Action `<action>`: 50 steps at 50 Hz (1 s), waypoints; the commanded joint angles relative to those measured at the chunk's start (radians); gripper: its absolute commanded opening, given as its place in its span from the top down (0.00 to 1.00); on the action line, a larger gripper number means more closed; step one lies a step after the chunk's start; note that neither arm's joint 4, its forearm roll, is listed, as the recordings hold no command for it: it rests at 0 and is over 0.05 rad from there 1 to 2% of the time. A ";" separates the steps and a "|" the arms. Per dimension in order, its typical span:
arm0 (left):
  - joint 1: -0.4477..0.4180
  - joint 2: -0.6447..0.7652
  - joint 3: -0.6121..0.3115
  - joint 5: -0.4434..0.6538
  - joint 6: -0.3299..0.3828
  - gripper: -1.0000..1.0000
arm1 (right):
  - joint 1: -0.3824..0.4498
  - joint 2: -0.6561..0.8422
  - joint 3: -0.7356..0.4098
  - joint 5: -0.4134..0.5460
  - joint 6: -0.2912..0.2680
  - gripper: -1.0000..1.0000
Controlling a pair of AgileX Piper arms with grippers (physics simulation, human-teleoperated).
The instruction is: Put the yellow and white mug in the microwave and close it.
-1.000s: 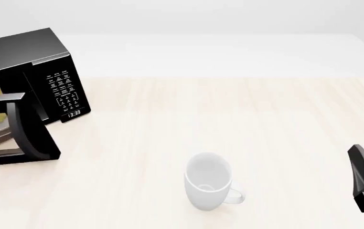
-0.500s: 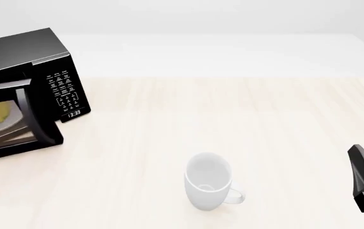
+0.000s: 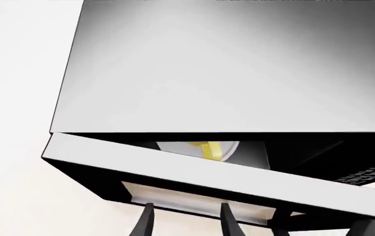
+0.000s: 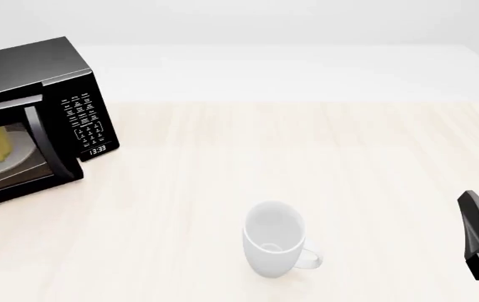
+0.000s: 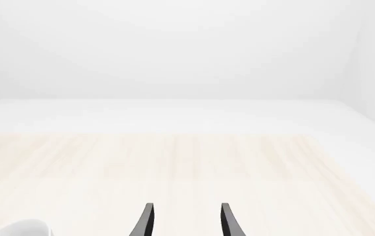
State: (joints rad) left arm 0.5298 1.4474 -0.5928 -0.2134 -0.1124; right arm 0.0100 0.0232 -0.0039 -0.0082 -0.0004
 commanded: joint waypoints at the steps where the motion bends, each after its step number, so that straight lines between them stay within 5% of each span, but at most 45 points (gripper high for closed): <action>1: -0.004 0.027 -0.028 -0.006 0.004 0.00 | 0.000 0.000 0.000 0.000 0.000 0.00; 50: 0.006 0.133 -0.145 0.008 -0.032 0.00 | 0.000 0.000 0.000 0.000 0.000 0.00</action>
State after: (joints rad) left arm 0.5344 1.5301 -0.6913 -0.2010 -0.1674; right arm 0.0099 0.0232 -0.0039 -0.0082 -0.0004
